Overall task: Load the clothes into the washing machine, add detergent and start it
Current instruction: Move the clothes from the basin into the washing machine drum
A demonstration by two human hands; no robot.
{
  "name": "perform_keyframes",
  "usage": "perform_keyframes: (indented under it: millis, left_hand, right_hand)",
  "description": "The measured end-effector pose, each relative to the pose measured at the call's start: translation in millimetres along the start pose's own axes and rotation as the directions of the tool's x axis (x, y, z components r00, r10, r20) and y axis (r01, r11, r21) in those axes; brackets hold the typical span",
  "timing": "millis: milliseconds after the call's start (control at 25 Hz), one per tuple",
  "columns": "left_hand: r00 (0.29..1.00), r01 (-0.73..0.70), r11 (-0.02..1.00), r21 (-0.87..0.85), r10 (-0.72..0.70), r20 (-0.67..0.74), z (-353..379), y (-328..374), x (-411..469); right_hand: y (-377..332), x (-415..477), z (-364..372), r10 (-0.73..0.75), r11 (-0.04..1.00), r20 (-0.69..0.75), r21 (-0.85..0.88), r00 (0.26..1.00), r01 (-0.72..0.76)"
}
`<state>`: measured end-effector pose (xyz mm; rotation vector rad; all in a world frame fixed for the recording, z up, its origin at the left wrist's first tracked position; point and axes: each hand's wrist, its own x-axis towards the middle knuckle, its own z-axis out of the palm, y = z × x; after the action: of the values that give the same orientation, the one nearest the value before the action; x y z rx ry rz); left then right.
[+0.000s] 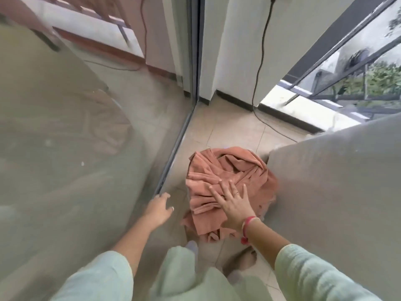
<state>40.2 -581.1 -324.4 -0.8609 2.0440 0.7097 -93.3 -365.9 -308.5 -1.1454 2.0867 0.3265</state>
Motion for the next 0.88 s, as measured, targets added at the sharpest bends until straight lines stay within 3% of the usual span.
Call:
perform_keyframes:
  millis: [160, 280, 320, 400, 480, 600, 720, 800, 880]
  left_hand:
    - [0.998, -0.06, 0.998, -0.005, 0.06, -0.003, 55.6, -13.8, 35.9]
    - [1.0, -0.025, 0.998, -0.057, 0.026, 0.014, 84.4, -27.9, 42.3]
    - [1.0, -0.006, 0.997, -0.08, 0.007, 0.01, 89.4, -29.1, 39.3]
    - [1.0, -0.004, 0.989, -0.151, 0.002, -0.009, 93.6, -26.4, 27.4]
    - [0.998, -0.056, 0.963, -0.264, 0.055, -0.013, 86.6, -13.6, 11.7]
    - [0.975, -0.22, 0.899, -0.378, 0.208, -0.074, 57.8, 26.8, -15.0]
    - [0.884, -0.466, 0.802, -0.374, 0.404, -0.235, 23.1, 78.9, -38.4]
    - [0.839, -0.543, 0.758, -0.363, 0.468, -0.277, -0.9, 108.3, -46.5]
    - [0.796, -0.602, 0.73, -0.325, 0.515, -0.319, -26.7, 135.5, -57.2]
  right_hand:
    - [-15.2, 72.3, 39.4, -0.009, 0.999, -0.114, -0.032, 0.993, 0.005]
    - [-20.0, 101.9, 49.6, -0.015, 1.0, -0.244, -0.024, 0.97, 0.01]
    - [-19.1, 104.6, 48.2, -0.039, 0.999, -0.248, 0.002, 0.968, 0.041]
    - [-13.1, 95.7, 37.7, 0.009, 0.972, -0.274, 0.228, 0.962, 0.056]
    - [-1.4, 74.3, 25.6, 0.15, 0.879, -0.396, 0.474, 0.906, 0.061]
    - [19.7, 22.0, 4.2, 0.264, 0.756, -0.514, 0.636, 0.817, 0.156]
    - [32.2, -43.3, -34.9, 0.301, 0.576, -0.516, 0.768, 0.802, 0.278]
    - [34.8, -83.4, -64.2, 0.332, 0.447, -0.509, 0.826, 0.794, 0.343]
    - [34.9, -125.3, -98.6, 0.394, 0.231, -0.473, 0.881, 0.788, 0.414]
